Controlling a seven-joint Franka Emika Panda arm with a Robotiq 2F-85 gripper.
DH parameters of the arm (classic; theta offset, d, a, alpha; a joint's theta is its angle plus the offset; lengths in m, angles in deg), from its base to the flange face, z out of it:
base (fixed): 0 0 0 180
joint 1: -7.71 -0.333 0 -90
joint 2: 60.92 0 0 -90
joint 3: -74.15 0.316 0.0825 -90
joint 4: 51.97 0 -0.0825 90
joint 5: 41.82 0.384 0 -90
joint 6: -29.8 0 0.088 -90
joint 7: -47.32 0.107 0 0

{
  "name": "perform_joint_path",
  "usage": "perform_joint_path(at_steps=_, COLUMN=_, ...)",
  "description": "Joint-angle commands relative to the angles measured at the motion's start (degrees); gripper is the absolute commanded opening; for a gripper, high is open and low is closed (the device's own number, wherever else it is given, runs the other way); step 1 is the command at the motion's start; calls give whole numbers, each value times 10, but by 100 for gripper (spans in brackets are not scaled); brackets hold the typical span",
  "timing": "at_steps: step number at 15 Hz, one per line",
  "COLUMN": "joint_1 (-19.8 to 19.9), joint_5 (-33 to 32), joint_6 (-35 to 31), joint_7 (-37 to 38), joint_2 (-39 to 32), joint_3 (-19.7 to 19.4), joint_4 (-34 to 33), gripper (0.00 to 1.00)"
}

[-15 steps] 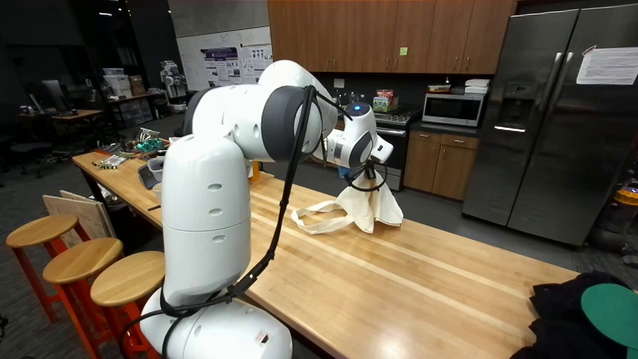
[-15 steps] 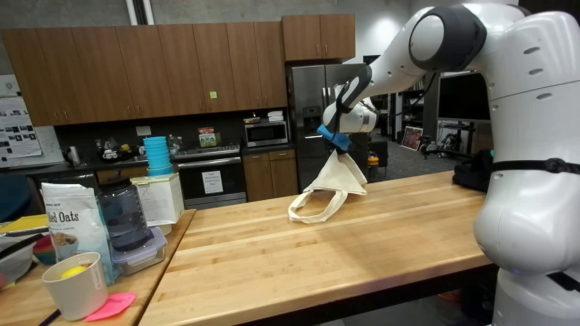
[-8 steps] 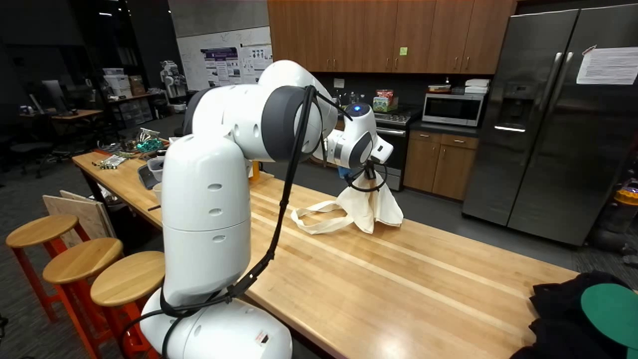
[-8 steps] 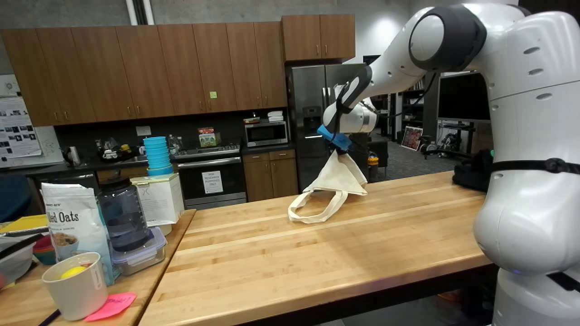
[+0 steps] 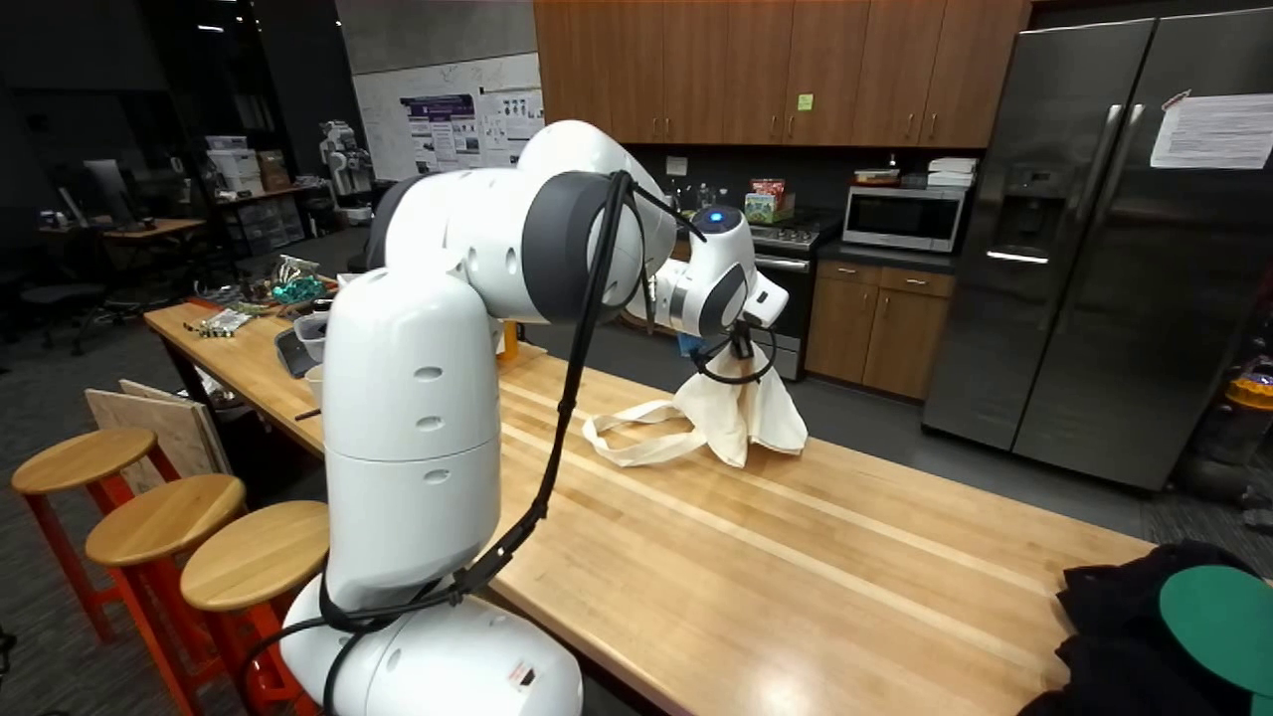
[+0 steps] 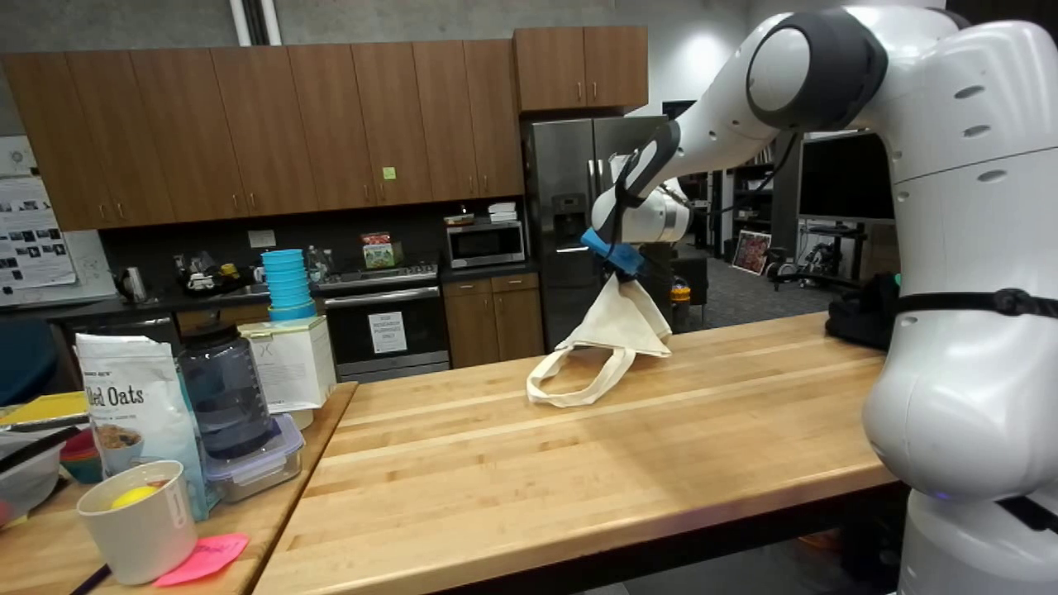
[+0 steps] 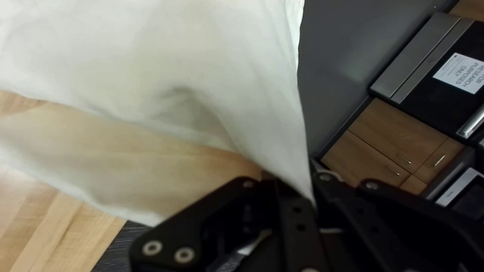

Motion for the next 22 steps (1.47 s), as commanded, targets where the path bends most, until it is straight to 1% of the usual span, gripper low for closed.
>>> perform_joint_path(at_steps=1, joint_1=13, joint_5=4, joint_6=-5, joint_7=0, joint_2=10, joint_3=-1, joint_4=5, gripper=1)
perform_joint_path(at_steps=8, joint_1=43, joint_5=22, joint_6=-7, joint_7=-6, joint_2=8, joint_3=-5, joint_4=3, gripper=1)
perform_joint_path(at_steps=15, joint_1=77, joint_5=65, joint_6=-4, joint_7=-19, joint_2=6, joint_3=-9, joint_4=-2, gripper=1)
perform_joint_path(at_steps=22, joint_1=97, joint_5=92, joint_6=1, joint_7=-25, joint_2=2, joint_3=-15, joint_4=-7, gripper=1)
